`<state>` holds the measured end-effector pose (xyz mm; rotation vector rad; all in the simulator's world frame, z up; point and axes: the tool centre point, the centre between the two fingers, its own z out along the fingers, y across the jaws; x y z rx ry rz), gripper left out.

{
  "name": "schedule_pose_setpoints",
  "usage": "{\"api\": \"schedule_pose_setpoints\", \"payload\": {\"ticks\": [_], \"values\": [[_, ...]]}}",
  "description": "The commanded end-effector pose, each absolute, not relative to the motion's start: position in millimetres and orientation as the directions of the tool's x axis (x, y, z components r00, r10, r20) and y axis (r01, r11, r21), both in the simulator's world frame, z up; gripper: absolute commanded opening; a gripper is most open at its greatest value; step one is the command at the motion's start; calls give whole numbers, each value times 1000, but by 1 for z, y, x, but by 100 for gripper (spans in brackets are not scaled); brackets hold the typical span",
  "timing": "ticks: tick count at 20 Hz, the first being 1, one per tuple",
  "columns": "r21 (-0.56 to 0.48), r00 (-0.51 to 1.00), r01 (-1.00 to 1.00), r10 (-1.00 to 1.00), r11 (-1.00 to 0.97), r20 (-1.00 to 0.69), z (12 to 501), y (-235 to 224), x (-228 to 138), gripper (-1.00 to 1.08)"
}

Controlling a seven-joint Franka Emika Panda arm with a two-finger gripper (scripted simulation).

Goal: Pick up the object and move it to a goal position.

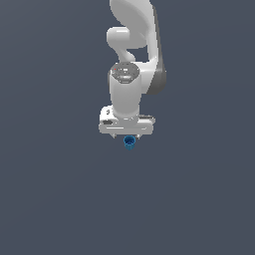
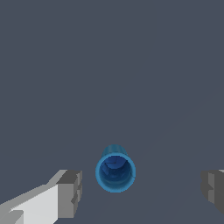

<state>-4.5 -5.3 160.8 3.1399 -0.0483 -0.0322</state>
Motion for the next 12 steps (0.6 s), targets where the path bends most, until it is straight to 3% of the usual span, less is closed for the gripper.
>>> {"api": "schedule_pose_setpoints", "payload": {"ticks": [1, 12], "values": [[2, 999, -31, -31, -1000, -20, 161, -5, -5, 100], [10, 999, -32, -32, -999, -10, 169, -31, 1, 100]]}}
